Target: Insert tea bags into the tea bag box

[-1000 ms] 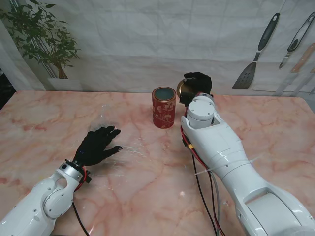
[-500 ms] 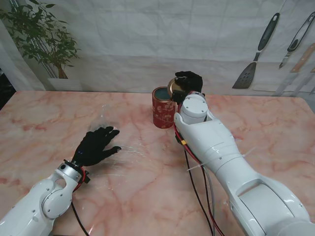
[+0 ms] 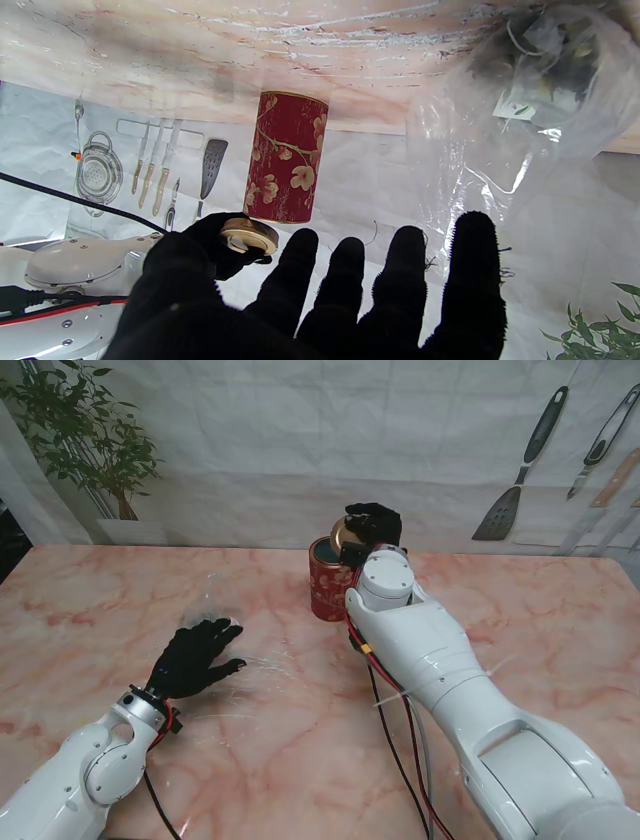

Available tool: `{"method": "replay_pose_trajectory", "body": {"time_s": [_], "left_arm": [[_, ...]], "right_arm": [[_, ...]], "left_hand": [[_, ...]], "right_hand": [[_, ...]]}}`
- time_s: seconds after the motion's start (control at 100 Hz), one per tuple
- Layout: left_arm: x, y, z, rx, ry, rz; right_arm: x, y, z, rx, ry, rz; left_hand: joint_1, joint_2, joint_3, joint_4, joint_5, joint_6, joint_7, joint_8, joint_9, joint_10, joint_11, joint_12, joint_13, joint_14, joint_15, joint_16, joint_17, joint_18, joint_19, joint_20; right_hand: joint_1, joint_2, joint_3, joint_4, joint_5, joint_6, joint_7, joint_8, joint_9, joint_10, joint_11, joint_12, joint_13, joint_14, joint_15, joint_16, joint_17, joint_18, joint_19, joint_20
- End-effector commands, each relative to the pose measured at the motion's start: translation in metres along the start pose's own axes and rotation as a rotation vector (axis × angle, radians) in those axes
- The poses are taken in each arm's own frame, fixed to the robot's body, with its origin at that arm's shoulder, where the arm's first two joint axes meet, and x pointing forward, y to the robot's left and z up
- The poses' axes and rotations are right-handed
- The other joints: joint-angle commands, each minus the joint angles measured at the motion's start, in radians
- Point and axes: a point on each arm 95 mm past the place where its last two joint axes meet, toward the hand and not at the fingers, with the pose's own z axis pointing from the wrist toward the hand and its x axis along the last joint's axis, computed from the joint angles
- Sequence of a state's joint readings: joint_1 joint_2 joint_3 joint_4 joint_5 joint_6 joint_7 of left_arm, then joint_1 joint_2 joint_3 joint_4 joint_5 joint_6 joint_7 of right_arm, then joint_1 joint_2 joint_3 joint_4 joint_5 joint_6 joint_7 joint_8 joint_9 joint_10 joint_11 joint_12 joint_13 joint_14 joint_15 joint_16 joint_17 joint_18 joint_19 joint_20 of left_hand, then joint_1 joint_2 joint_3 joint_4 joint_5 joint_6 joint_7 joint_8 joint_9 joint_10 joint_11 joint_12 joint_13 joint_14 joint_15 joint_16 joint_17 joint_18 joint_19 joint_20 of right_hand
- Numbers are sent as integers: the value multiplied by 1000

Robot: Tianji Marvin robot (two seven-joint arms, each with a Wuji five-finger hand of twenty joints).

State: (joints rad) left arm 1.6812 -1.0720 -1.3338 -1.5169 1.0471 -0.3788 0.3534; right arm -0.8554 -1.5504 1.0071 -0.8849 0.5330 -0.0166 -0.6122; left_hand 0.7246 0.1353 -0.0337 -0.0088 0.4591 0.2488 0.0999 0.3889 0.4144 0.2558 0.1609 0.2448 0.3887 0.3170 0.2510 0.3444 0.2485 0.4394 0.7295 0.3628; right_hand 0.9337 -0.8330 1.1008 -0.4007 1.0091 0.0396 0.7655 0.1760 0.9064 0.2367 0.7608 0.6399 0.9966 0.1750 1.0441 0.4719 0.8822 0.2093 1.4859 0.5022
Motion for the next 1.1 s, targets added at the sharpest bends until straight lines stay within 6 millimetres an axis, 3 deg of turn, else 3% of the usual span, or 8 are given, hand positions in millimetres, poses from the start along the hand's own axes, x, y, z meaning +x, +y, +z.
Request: {"method": "replay_pose_trajectory", "body": {"time_s": [0.0, 0.7, 1.09], "left_arm": [[0, 0, 1, -7, 3, 2], [-2, 1, 0, -6, 1, -5], [-2, 2, 0, -8, 9, -9]], "right_arm": [[6, -13, -3, 36, 10, 18], [-15, -16, -2, 81, -50, -84], [-21, -16, 4, 73, 14, -219]], "left_hand": [[7, 2, -10, -33, 10, -10, 7, 4, 13, -2, 2, -4, 8, -1, 2, 10, 0, -4, 23, 17], [5, 3, -10, -34, 10, -9, 7, 4, 12, -3, 2, -4, 7, -1, 2, 10, 0, -6, 24, 17], [6, 2, -10, -33, 9, -11, 8, 5, 12, -5, 2, -4, 9, -4, 2, 10, 2, -9, 24, 17]], "right_hand": [[96, 89, 122, 107, 31, 14, 73, 19, -1, -96, 58, 11, 5, 49, 36, 7, 62, -78, 89, 32], [78, 90, 122, 118, 7, 25, 71, 14, -22, -79, 55, 9, -2, 54, 31, 1, 52, -76, 100, 35], [36, 99, 102, 139, -34, 25, 95, -6, -63, -74, 62, 11, -58, 59, 58, -2, -24, -102, 131, 55]]}}
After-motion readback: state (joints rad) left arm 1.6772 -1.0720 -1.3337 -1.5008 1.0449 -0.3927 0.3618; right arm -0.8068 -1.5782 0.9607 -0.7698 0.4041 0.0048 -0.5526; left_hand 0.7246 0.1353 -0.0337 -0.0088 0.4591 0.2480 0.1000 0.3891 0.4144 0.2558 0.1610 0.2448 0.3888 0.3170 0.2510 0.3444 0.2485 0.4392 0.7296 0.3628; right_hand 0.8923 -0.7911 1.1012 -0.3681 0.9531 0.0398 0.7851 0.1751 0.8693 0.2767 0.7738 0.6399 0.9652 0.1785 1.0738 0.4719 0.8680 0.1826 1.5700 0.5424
